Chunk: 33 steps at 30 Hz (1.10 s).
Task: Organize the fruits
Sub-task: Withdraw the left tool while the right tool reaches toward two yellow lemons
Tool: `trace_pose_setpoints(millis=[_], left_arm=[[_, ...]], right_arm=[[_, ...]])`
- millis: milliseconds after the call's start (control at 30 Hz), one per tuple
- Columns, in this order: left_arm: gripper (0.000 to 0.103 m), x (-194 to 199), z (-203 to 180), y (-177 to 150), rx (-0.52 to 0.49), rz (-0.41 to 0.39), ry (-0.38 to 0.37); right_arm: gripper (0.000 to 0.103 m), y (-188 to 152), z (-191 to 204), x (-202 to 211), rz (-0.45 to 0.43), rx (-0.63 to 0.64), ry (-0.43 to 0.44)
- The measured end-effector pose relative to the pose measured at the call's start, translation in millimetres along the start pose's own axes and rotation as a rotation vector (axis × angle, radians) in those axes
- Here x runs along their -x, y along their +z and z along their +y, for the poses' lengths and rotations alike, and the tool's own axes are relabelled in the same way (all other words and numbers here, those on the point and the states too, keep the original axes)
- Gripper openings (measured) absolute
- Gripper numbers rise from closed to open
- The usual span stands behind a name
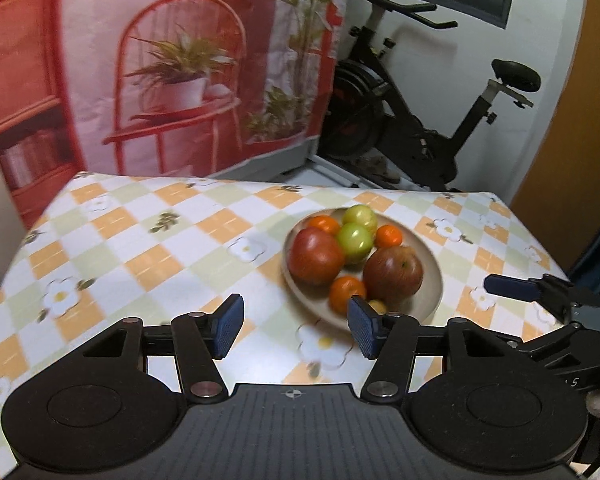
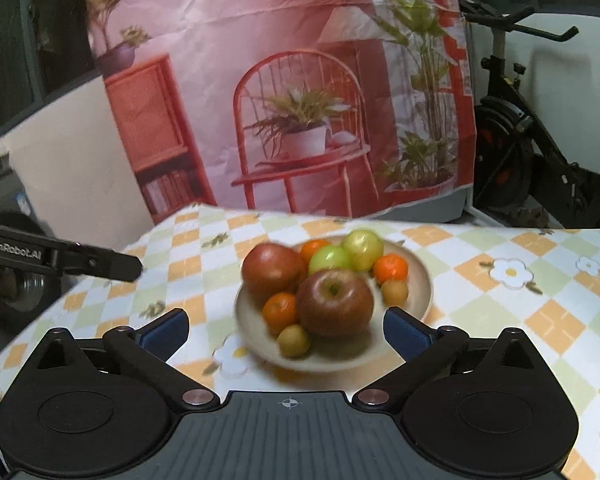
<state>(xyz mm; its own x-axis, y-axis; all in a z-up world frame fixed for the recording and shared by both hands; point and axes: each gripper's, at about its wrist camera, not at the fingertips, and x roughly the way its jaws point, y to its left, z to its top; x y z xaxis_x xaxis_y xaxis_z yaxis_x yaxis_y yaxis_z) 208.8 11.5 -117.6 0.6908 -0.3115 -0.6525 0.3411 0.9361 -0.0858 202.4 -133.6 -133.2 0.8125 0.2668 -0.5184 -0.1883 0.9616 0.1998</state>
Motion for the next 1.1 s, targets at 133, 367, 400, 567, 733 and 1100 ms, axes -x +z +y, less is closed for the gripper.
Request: trace_pose_setpoints(millis=[133, 367, 400, 567, 733, 1100], left_arm=[[0.060, 17, 3, -22, 0.008, -0.017, 0.023], [0.060, 30, 6, -50, -0.013, -0.019, 0.051], [0.060, 32, 6, -53, -0.013, -0.021, 0.055], [0.060, 38, 10, -63, -0.005, -0.035, 0.053], [0.060, 39, 15, -73, 0.009, -0.032, 0.048], [0.060, 39, 22, -82, 0.033, -0.026, 0.041]], right_arm=[[0.103, -15, 20, 9, 0.028, 0.036, 0.002], [0.103, -35, 38, 21, 0.086, 0.052, -0.043], [0.103, -38, 40, 23, 0.093, 0.052, -0.043], [0.100, -45, 46, 28, 0.125, 0.030, -0.022], [0.090, -55, 57, 29, 0.169, 0.030, 0.045], [0.066, -67, 69, 16, 0.249, 0.032, 0.130]])
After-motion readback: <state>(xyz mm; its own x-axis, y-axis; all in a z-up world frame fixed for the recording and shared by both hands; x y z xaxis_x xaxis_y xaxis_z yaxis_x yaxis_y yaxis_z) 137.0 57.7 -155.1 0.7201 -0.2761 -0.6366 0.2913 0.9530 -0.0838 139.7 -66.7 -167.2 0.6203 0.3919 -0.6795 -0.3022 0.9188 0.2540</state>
